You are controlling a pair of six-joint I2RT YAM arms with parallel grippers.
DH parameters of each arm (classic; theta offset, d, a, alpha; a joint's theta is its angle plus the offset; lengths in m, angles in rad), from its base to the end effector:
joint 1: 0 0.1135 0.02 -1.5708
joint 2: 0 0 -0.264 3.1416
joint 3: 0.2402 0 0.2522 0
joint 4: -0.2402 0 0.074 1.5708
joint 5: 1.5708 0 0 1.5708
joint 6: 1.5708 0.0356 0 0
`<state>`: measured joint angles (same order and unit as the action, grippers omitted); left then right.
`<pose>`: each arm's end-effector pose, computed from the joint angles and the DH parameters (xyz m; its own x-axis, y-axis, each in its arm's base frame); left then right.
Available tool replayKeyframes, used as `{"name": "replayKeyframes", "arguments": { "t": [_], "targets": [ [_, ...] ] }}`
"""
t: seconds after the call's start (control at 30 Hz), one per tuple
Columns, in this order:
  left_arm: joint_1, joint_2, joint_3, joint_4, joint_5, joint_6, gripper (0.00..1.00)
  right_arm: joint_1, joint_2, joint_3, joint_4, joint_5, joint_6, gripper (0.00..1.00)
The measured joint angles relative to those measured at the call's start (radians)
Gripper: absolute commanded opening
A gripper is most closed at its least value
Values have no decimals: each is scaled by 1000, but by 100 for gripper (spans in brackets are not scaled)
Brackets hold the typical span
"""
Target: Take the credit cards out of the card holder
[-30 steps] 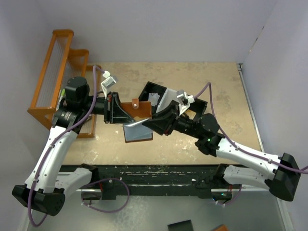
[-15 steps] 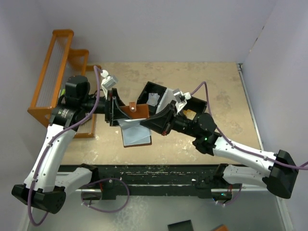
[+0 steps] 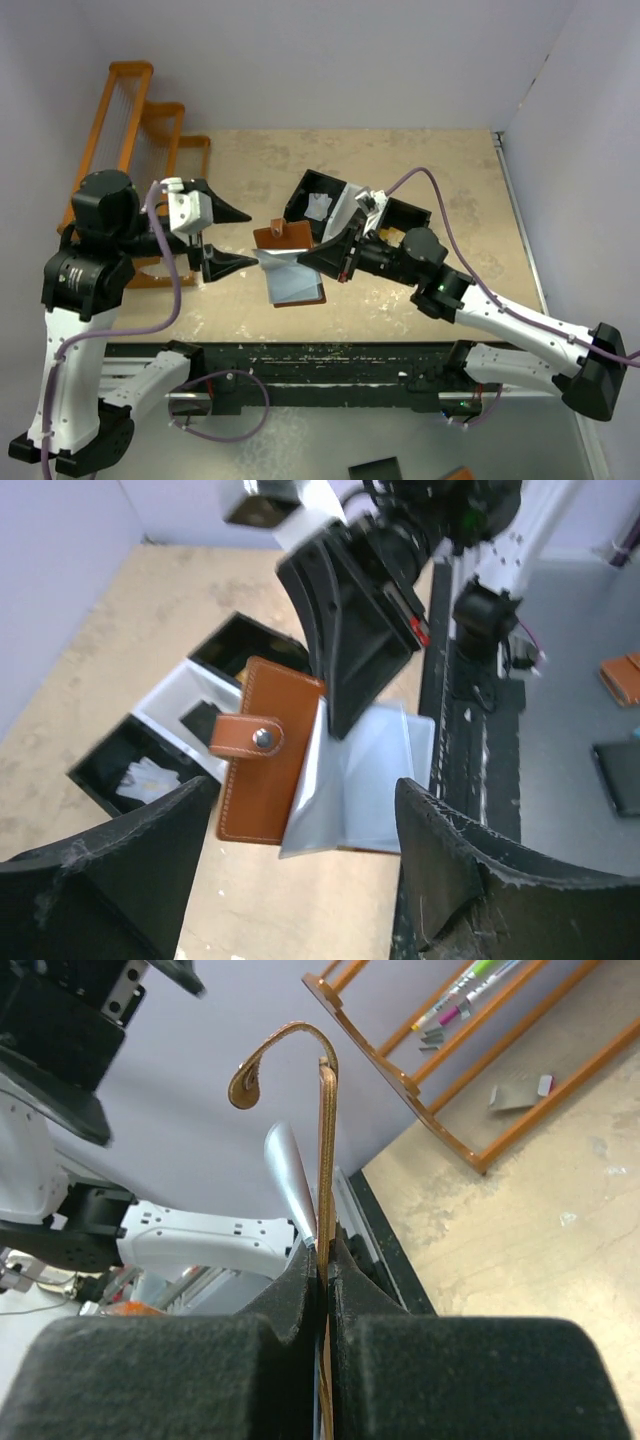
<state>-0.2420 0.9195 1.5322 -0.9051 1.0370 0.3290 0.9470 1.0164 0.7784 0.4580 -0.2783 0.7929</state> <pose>0.1034 -0.0571 0.4869 0.0331 0.1611 -0.9864 0.9632 0.2582 0.0745 0.1316 0.1996 0.3621 -0.5781 0.3694 -0.7276 -0.7484 0.1153 0.6532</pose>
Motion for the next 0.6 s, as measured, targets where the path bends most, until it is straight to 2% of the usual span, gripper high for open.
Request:
{"name": "replayKeyframes", "arguments": {
  "t": [0.1, 0.27, 0.4, 0.5, 0.6],
  "targets": [
    [0, 32, -21, -122, 16, 130, 76, 0, 19, 31, -45, -5, -13, 0],
    [0, 87, -109, -246, -69, 305, 77, 0, 71, 112, -144, -46, -42, 0],
    [0, 84, -162, -274, -119, 350, 75, 0, 105, 149, -207, -79, -60, 0],
    [0, 69, -181, -273, -113, 354, 67, 0, 138, 183, -246, -100, -67, 0],
    [2, 62, -212, -260, -95, 342, 66, 0, 182, 228, -261, -124, -71, 0]
  ]
}}
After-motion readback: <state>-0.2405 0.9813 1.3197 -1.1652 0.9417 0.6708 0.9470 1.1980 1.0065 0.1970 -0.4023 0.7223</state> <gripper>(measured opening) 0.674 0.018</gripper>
